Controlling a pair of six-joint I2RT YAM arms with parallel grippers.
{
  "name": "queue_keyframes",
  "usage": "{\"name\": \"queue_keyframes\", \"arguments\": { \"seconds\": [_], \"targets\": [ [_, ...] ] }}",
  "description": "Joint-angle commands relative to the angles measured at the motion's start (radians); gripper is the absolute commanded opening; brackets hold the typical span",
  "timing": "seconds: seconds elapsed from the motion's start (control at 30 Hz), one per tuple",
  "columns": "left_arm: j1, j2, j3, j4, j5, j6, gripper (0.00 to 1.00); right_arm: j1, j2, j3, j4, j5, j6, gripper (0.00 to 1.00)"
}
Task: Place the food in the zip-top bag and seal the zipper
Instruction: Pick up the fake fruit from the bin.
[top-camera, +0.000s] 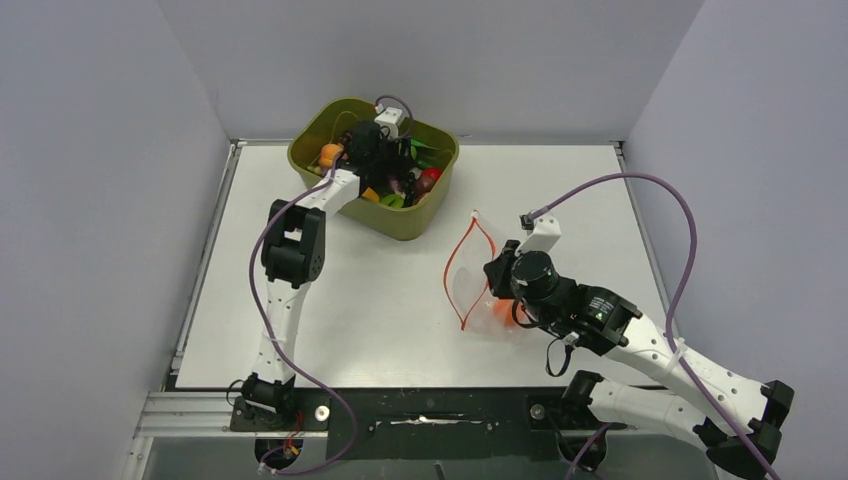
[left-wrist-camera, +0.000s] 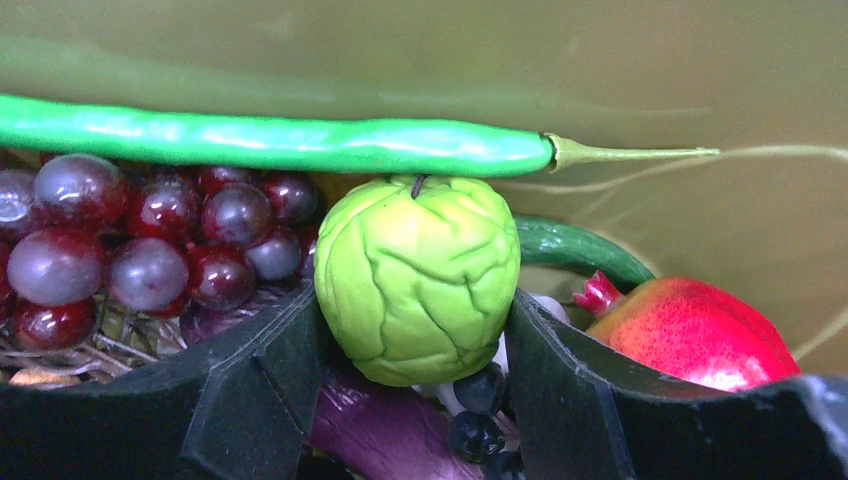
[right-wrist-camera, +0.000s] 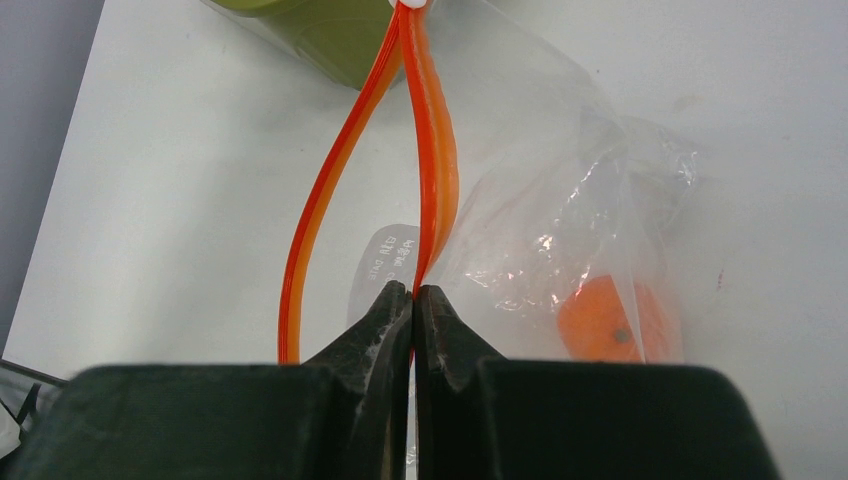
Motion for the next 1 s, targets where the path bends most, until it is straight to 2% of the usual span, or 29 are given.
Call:
{"name": "queue_keyframes", "arguments": {
  "seconds": [0.0, 0.33, 0.77, 0.97],
  "targets": [
    [0.003, -0.118, -0.063, 0.07, 0.04, -0.001, 0.43, -0.007, -0.01, 0.021, 0.037, 0.003, 0.006, 0.0],
    [0.005, -0.264, -0.184, 0.085, 0.055, -0.043, 0.39, -0.006, -0.08, -0.044, 0.068, -0.035, 0.082, 0.0],
    [0.02, -0.5, -0.375, 0.087, 0.135, -0.205, 0.36, -0.007, -0.104, -0.034, 0.047, -0.027, 0.088, 0.0],
    [0.031, -0.643, -0.52, 0.105, 0.199, -0.286, 0.36, -0.008, -0.112, -0.026, 0.056, -0.008, 0.078, 0.0]
  ]
}}
